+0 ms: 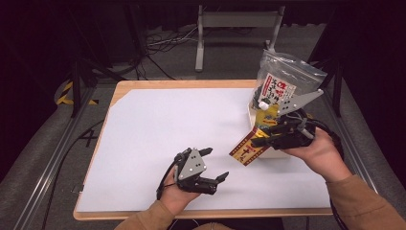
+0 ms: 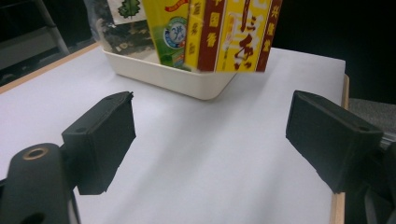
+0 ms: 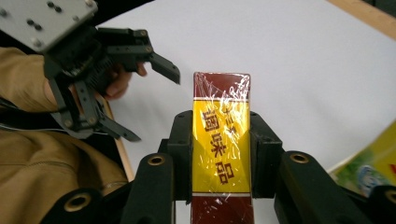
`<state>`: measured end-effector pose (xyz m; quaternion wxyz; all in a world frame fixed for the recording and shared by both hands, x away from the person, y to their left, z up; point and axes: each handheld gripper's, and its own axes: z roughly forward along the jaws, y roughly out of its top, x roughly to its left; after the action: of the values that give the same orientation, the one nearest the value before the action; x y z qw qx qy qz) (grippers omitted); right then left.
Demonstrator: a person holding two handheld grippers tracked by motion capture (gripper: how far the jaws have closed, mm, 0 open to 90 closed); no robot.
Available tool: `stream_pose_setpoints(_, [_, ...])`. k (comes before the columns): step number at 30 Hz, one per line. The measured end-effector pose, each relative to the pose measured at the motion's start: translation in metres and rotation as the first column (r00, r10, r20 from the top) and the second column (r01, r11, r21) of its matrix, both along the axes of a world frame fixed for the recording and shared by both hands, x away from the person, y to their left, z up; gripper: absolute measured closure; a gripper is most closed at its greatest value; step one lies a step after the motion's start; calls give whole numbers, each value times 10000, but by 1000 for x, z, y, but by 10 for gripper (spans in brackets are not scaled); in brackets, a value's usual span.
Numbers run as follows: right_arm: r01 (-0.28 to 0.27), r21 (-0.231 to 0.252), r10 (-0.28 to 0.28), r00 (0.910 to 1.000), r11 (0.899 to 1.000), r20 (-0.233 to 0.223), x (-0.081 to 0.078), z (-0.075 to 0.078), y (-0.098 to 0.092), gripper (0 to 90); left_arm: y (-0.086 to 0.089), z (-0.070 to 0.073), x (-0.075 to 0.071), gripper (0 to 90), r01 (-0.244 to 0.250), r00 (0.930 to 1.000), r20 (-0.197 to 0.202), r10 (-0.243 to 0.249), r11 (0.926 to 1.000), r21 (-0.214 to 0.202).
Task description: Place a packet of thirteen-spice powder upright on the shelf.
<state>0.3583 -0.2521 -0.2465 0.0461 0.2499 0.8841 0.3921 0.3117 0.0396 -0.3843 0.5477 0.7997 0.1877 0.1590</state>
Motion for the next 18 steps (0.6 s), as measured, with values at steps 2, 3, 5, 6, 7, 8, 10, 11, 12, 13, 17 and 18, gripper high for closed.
stream_pose_setpoints(2, [-2, -116, 3, 10000, 9999, 89, -1, 2, -1, 677, 4, 1, 1, 160, -24, 10000, -18, 24, 10000, 18])
stream_pose_setpoints(3, [58, -237, -54, 9998, 9997, 175, -1, 5, -3, 677, 6, 2, 2, 160, -71, 10000, -59, 71, 10000, -23])
stream_pose_setpoints(5, [62, -360, -49, 9993, 9993, 368, -1, 8, -6, 677, 12, 3, 4, 153, -140, 9995, -284, 135, 9997, -198])
stream_pose_setpoints(6, [112, -494, -88, 9988, 9987, 478, -1, 11, -10, 676, 15, 3, 6, 141, -139, 9994, -326, 133, 9997, -189])
stream_pose_setpoints(7, [112, -494, -88, 9988, 9987, 478, -1, 11, -10, 676, 18, 3, 7, 141, -97, 9991, -411, 90, 9998, -177])
stream_pose_setpoints(8, [149, -556, -118, 9984, 9983, 549, -1, 13, -11, 676, 21, 3, 9, 131, -114, 9989, -453, 106, 9998, -170])
stream_pose_setpoints(10, [158, -684, -110, 9975, 9975, 702, -1, 15, -14, 676, 27, 3, 10, 117, -129, 9984, -558, 119, 9998, -178])
stream_pose_setpoints(11, [140, -754, -81, 9970, 9971, 776, -1, 16, -15, 676, 30, 3, 11, 116, -167, 9975, -682, 156, 9997, -154])
stream_pose_setpoints(12, [134, -841, -59, 9961, 9964, 884, -1, 18, -17, 676, 32, 3, 12, 116, -188, 9971, -741, 175, 9997, -166])
stream_pose_setpoints(13, [126, -881, -44, 9957, 9960, 929, -1, 19, -18, 676, 35, 3, 13, 116, -189, 9964, -829, 172, 9996, -191])
stream_pose_setpoints(17, [83, -1167, 70, 9915, 9931, 1299, 2, 23, -23, 676, 46, 1, 17, 113, -403, 9940, -1025, 391, 9991, -92])
stream_pose_setpoints(18, [83, -1167, 70, 9915, 9931, 1299, 2, 23, -23, 676, 46, 1, 17, 112, -403, 9940, -1025, 391, 9991, -92])
